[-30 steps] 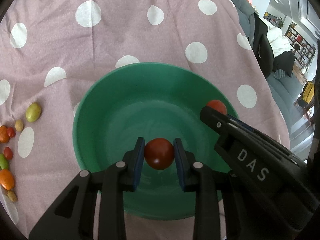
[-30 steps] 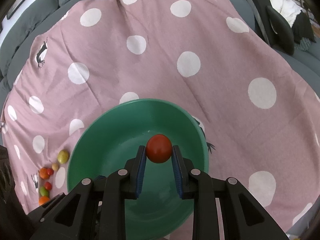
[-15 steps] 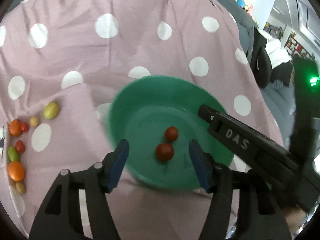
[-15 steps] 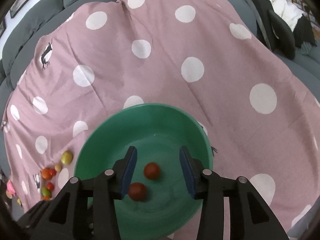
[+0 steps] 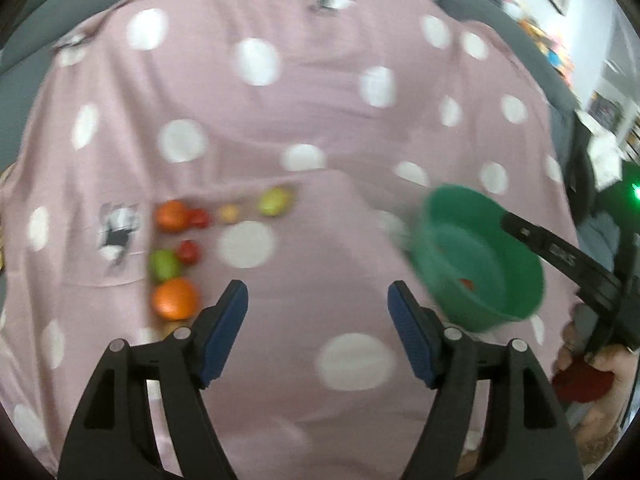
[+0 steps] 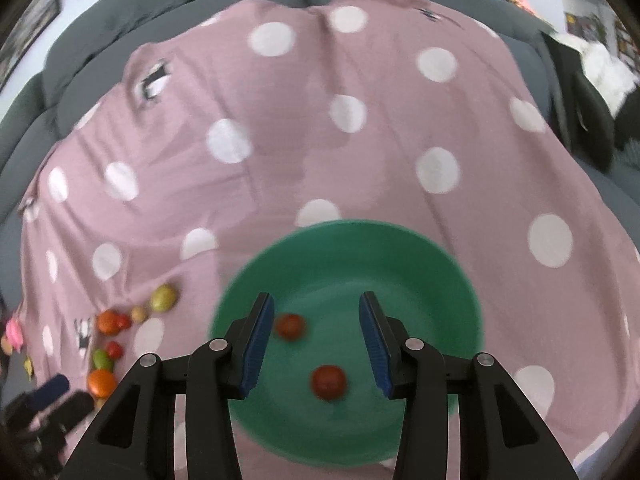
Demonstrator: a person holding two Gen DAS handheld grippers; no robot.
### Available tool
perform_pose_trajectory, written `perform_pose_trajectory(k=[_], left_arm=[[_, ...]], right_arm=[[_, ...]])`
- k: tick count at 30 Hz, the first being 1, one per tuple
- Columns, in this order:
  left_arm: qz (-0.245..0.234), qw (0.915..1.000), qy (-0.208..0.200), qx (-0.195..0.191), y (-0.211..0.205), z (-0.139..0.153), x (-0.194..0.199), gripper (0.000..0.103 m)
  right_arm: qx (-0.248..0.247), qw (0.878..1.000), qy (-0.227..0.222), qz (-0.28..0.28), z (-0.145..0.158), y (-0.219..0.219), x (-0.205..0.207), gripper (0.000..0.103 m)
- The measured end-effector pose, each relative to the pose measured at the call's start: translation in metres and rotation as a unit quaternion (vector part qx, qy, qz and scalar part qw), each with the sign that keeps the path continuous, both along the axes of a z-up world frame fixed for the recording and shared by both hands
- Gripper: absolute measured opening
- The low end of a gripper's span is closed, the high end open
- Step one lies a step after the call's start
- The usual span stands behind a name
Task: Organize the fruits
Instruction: 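Move the right gripper back to the fruits and grasp the orange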
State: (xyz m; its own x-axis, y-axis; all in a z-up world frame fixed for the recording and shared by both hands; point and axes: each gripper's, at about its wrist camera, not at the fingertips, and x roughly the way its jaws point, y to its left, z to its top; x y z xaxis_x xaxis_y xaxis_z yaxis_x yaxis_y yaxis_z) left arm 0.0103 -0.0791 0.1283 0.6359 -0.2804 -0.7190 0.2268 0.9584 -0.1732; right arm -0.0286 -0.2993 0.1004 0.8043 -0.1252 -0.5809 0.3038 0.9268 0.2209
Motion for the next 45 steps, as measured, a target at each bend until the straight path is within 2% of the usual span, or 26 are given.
perform_pose_trajectory(k=[3, 7, 11, 13, 15, 20, 24, 27, 34, 41, 45], left_arm=[[0.029, 0.9996, -0.002, -0.002, 0.035, 0.001, 0.007, 0.074], [0.111, 0.9936, -0.006, -0.021, 0.09, -0.005, 0.013, 0.078], [0.168, 0.9848, 0.027, -0.036, 0.134, -0.023, 0.018, 0.078], [0.186, 0.9814, 0.024, -0.042, 0.147, -0.023, 0.018, 0.078], [0.188, 0.9806, 0.017, -0.051, 0.157, -0.023, 0.018, 0.078], [0.186, 0.979, 0.036, -0.076, 0.173, -0.032, 0.023, 0.077], [0.195, 0.9752, 0.054, -0.09, 0.186, -0.039, 0.028, 0.077], [0.195, 0.9735, 0.06, -0.103, 0.195, -0.039, 0.031, 0.077], [0.179, 0.9749, 0.074, -0.11, 0.196, -0.042, 0.045, 0.077], [0.155, 0.9774, 0.079, -0.12, 0.183, -0.04, 0.064, 0.077], [0.141, 0.9815, 0.093, -0.092, 0.167, -0.044, 0.087, 0.073]], right_arm=[[-0.014, 0.999, 0.003, 0.033, 0.0, 0.024, 0.008, 0.044], [-0.033, 0.995, 0.013, 0.092, -0.002, 0.067, 0.023, 0.044], [-0.037, 0.983, 0.034, 0.176, -0.02, 0.117, 0.038, 0.044], [-0.027, 0.977, 0.048, 0.208, -0.03, 0.136, 0.045, 0.044], [-0.013, 0.969, 0.063, 0.24, -0.042, 0.157, 0.051, 0.044], [0.012, 0.948, 0.09, 0.307, -0.057, 0.203, 0.067, 0.044], [0.015, 0.942, 0.122, 0.312, -0.067, 0.232, 0.086, 0.044], [0.024, 0.931, 0.147, 0.333, -0.075, 0.253, 0.097, 0.044], [-0.012, 0.934, 0.149, 0.323, -0.082, 0.264, 0.109, 0.044], [0.046, 0.931, 0.147, 0.33, -0.087, 0.249, 0.118, 0.044], [0.06, 0.935, 0.145, 0.317, -0.082, 0.229, 0.129, 0.044]])
